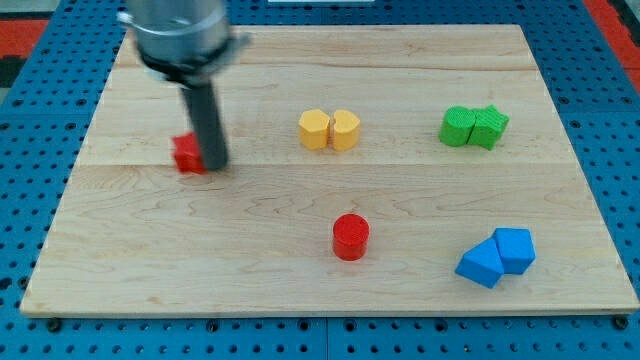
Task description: Move the red star to the center left
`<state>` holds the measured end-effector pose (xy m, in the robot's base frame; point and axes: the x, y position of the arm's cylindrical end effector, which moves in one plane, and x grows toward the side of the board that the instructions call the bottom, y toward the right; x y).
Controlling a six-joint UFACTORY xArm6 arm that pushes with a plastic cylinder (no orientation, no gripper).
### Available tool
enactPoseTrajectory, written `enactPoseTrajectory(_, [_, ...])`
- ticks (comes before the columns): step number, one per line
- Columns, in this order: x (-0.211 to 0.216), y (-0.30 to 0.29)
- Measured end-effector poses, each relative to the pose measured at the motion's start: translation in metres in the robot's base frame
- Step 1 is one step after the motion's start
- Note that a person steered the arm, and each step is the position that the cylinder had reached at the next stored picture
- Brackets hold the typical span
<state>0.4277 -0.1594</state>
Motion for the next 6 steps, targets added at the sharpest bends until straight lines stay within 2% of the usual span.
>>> enactPoseTrajectory(2, [-0.010,-0.038])
enactPoseTrajectory(3, [-0.039,-0.066])
enactPoseTrajectory(5, [-0.020,-0.103])
enactPoseTrajectory(6, [-0.063,-0.110])
